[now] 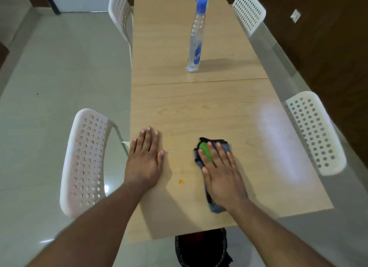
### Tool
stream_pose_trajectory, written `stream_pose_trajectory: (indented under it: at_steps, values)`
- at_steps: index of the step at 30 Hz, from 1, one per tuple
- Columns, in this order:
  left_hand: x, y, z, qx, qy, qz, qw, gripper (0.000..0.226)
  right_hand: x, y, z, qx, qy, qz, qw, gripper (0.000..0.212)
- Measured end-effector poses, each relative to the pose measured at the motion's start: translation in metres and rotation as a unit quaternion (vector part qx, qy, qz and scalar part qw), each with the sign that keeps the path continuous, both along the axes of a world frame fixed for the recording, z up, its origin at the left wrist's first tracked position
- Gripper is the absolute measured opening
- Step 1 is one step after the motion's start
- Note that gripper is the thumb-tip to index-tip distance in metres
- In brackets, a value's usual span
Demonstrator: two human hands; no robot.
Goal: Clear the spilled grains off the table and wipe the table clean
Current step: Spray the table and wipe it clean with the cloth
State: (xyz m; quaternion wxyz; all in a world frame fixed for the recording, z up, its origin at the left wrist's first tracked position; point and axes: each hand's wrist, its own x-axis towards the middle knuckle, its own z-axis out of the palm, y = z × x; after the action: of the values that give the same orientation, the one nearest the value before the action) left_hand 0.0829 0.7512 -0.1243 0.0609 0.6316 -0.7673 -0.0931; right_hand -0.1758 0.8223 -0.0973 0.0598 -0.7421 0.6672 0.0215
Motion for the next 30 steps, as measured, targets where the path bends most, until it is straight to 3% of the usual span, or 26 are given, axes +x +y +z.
stream_pose_trajectory:
  at_steps: [4,7,12,16,20,24,30]
  values:
    - [0.007,0.007,0.002,-0.013,0.006,0.005,1.000,0.068,0.023,-0.039,-0.002,-0.027,0.003,-0.071,0.997,0.060]
    - [0.006,0.007,-0.003,-0.016,0.007,0.004,1.000,0.067,0.048,-0.047,-0.010,-0.028,0.004,-0.055,0.998,0.060]
    - [0.005,0.009,0.001,-0.015,0.013,0.004,1.000,0.067,0.073,0.014,-0.007,-0.011,-0.014,0.031,0.999,0.063]
    - [0.003,0.012,0.003,-0.010,0.015,0.005,1.000,0.068,0.042,0.069,-0.003,0.011,-0.003,0.069,0.998,0.061]
    - [0.003,0.012,0.002,-0.016,0.015,0.012,1.000,0.066,0.018,0.055,-0.006,-0.001,0.007,-0.003,1.000,0.061]
    - [0.004,0.010,0.001,-0.019,0.014,0.011,1.000,0.066,0.055,-0.006,-0.009,-0.027,-0.002,-0.081,0.996,0.060]
    - [0.006,0.011,-0.002,-0.019,0.039,0.013,0.999,0.067,0.106,0.015,-0.010,-0.017,-0.015,0.000,1.000,0.062]
